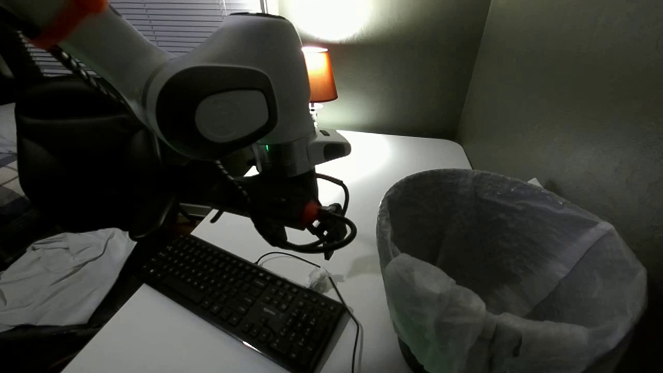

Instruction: Pick up the white tissue and put it in the black bin

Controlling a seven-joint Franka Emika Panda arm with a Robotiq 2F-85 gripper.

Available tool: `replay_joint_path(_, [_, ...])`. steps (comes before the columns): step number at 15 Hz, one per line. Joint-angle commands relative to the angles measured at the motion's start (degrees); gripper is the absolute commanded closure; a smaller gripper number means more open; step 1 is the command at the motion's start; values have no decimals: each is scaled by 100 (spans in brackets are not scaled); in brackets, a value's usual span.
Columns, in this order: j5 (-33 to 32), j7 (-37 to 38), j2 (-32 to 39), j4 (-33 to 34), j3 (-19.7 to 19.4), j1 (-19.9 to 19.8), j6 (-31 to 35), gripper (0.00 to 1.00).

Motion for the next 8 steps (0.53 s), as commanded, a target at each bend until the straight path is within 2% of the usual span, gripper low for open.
replay_joint_path(1, [378,-43,223,-66,149,-107,355,0])
replay_joint_path(5, [734,-29,453,2,251,-165,304,0])
replay_joint_path(8, [770,96,644,77,270,-186,351,0])
